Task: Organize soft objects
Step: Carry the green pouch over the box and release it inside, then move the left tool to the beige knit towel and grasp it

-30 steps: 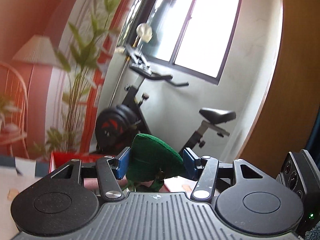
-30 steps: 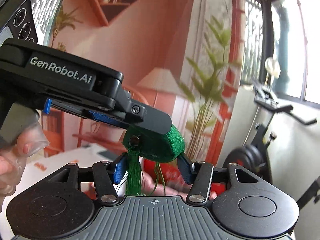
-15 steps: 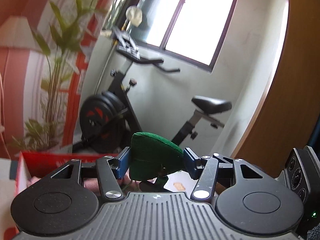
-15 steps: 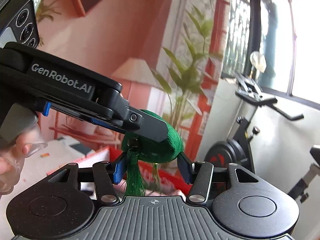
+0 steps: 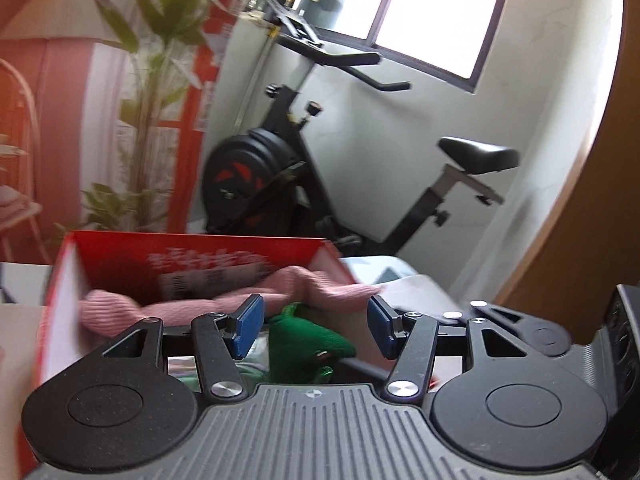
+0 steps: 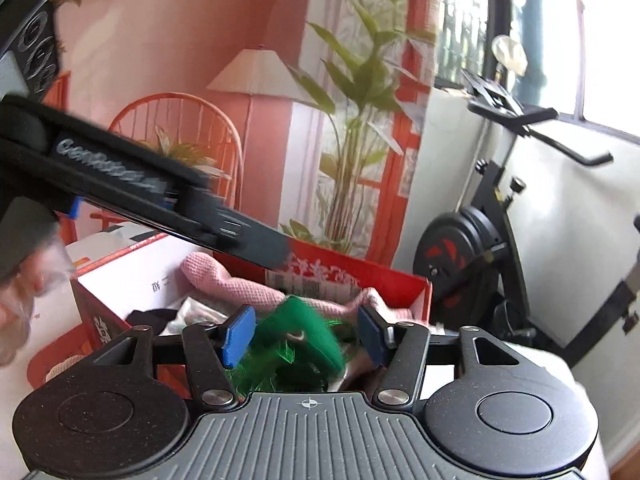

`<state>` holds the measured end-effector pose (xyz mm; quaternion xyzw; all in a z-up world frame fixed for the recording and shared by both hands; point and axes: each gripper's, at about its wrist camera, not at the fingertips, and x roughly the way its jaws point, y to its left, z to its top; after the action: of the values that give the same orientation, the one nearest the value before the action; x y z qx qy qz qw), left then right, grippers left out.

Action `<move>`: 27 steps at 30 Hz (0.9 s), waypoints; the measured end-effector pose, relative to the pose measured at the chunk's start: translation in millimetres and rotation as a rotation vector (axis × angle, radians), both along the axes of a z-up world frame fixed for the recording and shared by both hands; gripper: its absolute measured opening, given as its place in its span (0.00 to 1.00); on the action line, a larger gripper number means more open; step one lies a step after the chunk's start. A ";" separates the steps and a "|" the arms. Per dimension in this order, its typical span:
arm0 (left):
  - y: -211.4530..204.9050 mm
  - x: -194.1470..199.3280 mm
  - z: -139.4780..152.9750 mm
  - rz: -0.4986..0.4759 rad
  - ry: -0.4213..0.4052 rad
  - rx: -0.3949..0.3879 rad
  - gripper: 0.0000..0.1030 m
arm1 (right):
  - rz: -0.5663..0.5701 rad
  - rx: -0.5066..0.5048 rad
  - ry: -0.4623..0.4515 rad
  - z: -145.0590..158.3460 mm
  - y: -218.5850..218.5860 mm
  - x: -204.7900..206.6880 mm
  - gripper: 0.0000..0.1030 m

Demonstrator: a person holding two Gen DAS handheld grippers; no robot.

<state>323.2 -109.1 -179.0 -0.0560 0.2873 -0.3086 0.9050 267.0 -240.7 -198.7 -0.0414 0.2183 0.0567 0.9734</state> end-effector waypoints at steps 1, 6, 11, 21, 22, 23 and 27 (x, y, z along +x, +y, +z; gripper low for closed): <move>7.3 -3.3 0.6 0.013 -0.010 0.009 0.58 | -0.011 0.020 0.002 -2.8 -2.6 -3.3 0.54; 50.1 -29.1 0.6 0.087 -0.050 0.057 0.58 | -0.075 0.112 -0.009 -11.1 -15.5 -28.5 0.54; 92.2 -63.7 -3.7 0.187 -0.058 0.068 0.58 | -0.142 0.183 -0.032 -25.6 -21.0 -63.5 0.54; 124.3 -86.6 -57.8 0.324 0.063 0.124 0.58 | -0.203 0.226 0.108 -87.6 -18.4 -81.3 0.53; 124.2 -85.6 -64.2 0.331 0.075 0.129 0.58 | -0.206 0.227 0.120 -92.9 -18.0 -79.8 0.53; 123.4 -83.5 -70.5 0.337 0.089 0.133 0.58 | -0.207 0.229 0.131 -98.3 -17.5 -77.9 0.52; 120.5 -79.1 -91.2 0.342 0.126 0.135 0.58 | -0.211 0.247 0.165 -115.0 -16.2 -69.9 0.52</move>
<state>244.1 11.4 -270.1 -0.0624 0.3496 -0.1261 0.9263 197.1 -256.9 -313.7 0.1062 0.2919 -0.0160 0.9504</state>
